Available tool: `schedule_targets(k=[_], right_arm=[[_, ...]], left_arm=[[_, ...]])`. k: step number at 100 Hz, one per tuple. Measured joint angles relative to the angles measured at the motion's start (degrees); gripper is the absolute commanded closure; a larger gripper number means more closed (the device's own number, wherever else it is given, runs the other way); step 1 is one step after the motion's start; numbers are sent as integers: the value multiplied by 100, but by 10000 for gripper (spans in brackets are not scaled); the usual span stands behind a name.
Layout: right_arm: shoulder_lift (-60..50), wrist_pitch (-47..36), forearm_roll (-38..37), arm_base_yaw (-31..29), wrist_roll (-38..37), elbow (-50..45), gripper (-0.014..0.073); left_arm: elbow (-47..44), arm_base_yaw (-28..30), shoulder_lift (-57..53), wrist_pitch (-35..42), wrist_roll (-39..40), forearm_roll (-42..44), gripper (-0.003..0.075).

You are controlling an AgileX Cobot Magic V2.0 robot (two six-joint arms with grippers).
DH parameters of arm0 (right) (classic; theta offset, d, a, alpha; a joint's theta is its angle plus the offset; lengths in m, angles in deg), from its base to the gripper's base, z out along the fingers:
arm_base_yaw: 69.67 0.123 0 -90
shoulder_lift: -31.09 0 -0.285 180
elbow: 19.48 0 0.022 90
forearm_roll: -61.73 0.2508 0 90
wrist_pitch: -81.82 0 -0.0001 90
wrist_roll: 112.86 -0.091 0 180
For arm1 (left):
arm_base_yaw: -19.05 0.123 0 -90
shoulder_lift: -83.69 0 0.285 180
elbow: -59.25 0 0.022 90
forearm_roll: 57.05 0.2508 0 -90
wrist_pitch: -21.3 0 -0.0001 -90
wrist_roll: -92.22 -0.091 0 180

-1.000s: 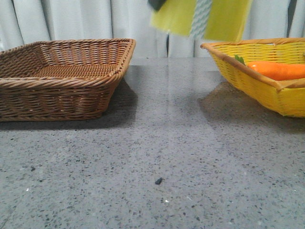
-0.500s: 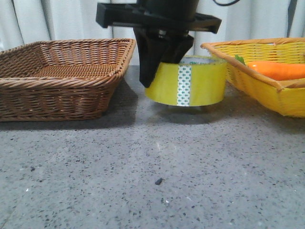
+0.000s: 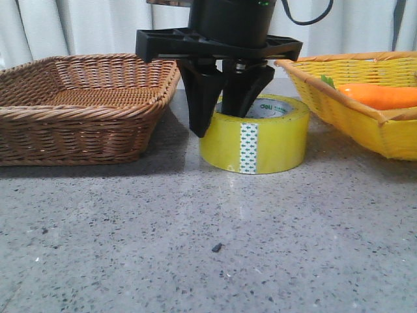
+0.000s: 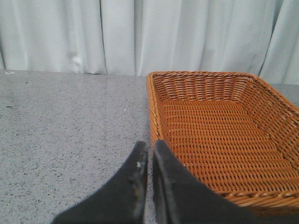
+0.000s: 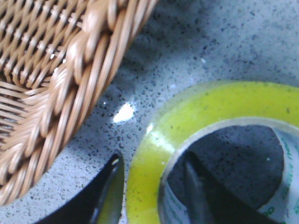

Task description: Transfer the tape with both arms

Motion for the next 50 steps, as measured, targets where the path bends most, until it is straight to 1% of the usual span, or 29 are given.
schedule_targets(k=[8, 13, 30, 41, 45, 50], right_arm=[[0, 72, 0, 0, 0, 14, 335], [0, 159, 0, 0, 0, 54, 335], [-242, 296, 0, 0, 0, 232, 338], [-651, 305, 0, 0, 0, 388, 340], [-836, 305, -10, 0, 0, 408, 357], [-1062, 305, -21, 0, 0, 410, 405]], left_arm=[[126, 0, 0, -55, 0, -24, 606], [278, 0, 0, -75, 0, -33, 590], [842, -27, 0, -74, 0, -205, 591], [1181, -218, 58, -94, 0, -379, 591], [1279, -312, 133, -109, 0, -393, 591], [1406, -440, 249, -122, -12, -406, 591]])
